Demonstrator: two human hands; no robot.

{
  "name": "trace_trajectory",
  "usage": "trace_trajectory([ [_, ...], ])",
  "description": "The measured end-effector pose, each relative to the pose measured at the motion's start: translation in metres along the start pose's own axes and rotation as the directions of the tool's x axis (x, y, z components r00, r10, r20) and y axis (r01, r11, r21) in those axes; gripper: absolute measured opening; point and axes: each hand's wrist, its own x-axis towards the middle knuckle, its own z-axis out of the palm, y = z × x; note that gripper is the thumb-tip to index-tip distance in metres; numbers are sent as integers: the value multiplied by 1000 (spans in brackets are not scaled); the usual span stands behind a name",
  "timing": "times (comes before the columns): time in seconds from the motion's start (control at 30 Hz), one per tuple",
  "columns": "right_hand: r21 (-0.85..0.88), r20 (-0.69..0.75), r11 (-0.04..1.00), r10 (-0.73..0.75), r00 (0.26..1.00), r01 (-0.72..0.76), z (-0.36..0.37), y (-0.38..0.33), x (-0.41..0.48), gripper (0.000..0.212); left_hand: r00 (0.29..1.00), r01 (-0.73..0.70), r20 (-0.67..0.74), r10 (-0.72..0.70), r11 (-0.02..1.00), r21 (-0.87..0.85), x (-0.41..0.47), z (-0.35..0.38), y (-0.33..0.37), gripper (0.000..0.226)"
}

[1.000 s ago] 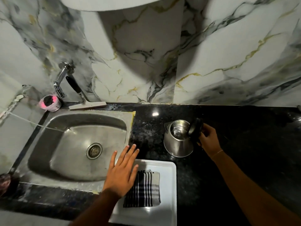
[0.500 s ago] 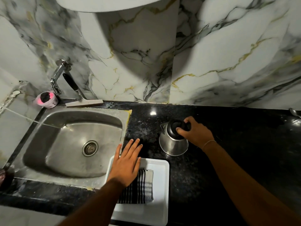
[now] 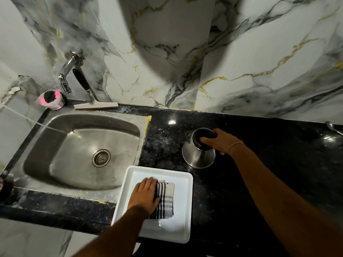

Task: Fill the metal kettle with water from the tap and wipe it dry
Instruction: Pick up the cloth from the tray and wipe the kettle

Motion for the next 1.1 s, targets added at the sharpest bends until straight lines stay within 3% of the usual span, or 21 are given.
trace_trajectory([
  [0.07,-4,-5,1000,18,1000,-18,2,-1,-3,105,998,59,24,-59,998,29,6,10,-2,97],
  [0.17,-102,-80,993,54,995,-62,8,-7,-10,107,999,40,-4,-40,999,33,15,2,-1,92],
  [0.27,-219,-257,975,-105,961,48,24,-17,-18,76,997,23,76,-17,997,-75,21,-24,-4,66],
  [0.33,-284,-317,952,-205,926,114,35,-21,-23,62,995,3,98,22,971,-241,15,-37,-7,54],
  [0.37,-293,-320,949,-212,923,116,37,-21,-24,59,996,10,90,29,914,-406,10,-41,-7,44],
  [0.43,-278,-309,956,-184,933,97,36,-17,-25,56,999,2,35,34,697,-717,0,-46,-1,17],
  [0.5,-267,-297,961,-156,942,75,32,-16,-25,55,996,-48,-78,-47,461,-886,-6,-56,16,5],
  [0.57,-267,-293,962,-141,946,61,30,-20,-25,55,965,-127,-172,-197,220,-967,-4,-73,38,16],
  [0.63,-257,-304,966,-119,945,39,31,-24,-24,56,930,-197,-213,-299,83,-977,7,-95,59,45],
  [0.7,-237,-313,971,-106,944,31,32,-26,-23,56,937,-197,-184,-297,-13,-980,24,-120,85,56],
  [0.8,-238,-309,971,-98,946,23,30,-20,-19,56,974,-103,-67,-217,-157,-982,54,-143,129,51],
  [0.97,-259,-319,964,-143,937,59,37,-8,-8,59,987,20,58,-151,-241,-970,121,-160,142,48],
  [1.1,-285,-359,953,-205,911,102,46,1,-6,65,996,90,90,5,-61,-994,174,-170,118,43],
])
